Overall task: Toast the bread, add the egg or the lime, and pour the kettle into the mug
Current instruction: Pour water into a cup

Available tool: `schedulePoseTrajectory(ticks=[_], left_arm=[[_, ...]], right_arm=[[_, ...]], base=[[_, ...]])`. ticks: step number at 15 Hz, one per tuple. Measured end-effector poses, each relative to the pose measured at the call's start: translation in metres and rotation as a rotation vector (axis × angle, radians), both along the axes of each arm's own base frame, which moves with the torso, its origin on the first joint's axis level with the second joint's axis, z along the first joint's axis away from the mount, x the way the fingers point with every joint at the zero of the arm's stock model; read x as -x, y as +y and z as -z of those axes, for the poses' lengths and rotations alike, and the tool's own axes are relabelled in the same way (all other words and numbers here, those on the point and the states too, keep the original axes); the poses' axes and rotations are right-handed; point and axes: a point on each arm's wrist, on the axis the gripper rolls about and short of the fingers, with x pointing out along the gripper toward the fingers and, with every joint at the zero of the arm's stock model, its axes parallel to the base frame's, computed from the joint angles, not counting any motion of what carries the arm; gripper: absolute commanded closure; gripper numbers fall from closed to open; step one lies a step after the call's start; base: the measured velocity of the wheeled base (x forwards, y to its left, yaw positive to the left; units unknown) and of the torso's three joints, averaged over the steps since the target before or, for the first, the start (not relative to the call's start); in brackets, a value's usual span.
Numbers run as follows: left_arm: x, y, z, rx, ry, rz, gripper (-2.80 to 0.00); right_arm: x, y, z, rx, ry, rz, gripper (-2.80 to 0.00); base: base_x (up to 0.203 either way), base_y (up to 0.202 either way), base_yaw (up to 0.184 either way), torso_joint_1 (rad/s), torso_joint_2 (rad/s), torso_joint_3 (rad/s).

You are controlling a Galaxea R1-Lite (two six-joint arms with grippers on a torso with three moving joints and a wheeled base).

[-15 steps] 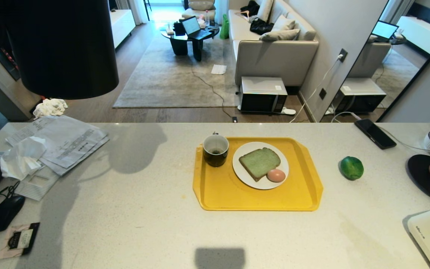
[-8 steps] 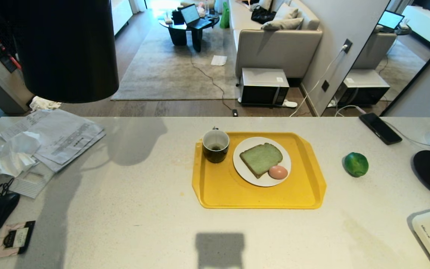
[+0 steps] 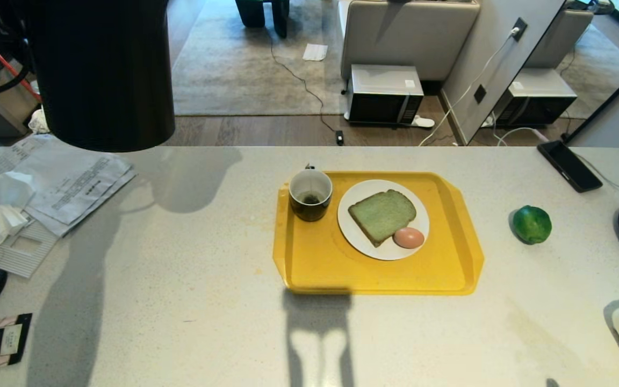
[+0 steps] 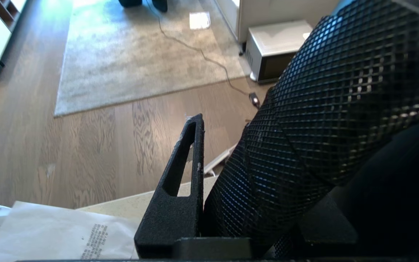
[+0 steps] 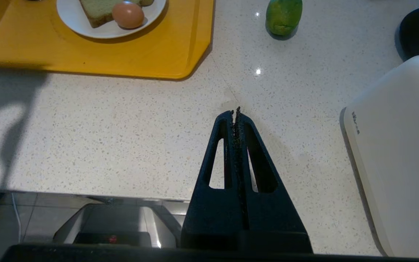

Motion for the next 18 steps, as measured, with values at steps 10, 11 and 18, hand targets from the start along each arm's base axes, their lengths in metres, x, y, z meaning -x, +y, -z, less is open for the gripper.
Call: schedulePoseTrajectory(ticks=[10,11,18], left_arm=[[-0.005,-0.004,0.007,-0.073,0.003,0.002,0.00],[-0.006,-0.005,0.009,-0.088,0.007,0.009,0.00],[-0.048,-0.043,0.043,-0.286,0.048,0.114,0.00]], right_arm=[[0.000,0.000,0.000,0.000,0.000,0.000,0.00],[0.000,0.000,0.000,0.000,0.000,0.000,0.00],[0.000,0.000,0.000,0.000,0.000,0.000,0.00]], base=[[0.000,0.000,0.000,0.004,0.00,-0.114],[0.000,0.000,0.000,0.000,0.00,0.000],[0.000,0.000,0.000,0.000,0.00,0.000]])
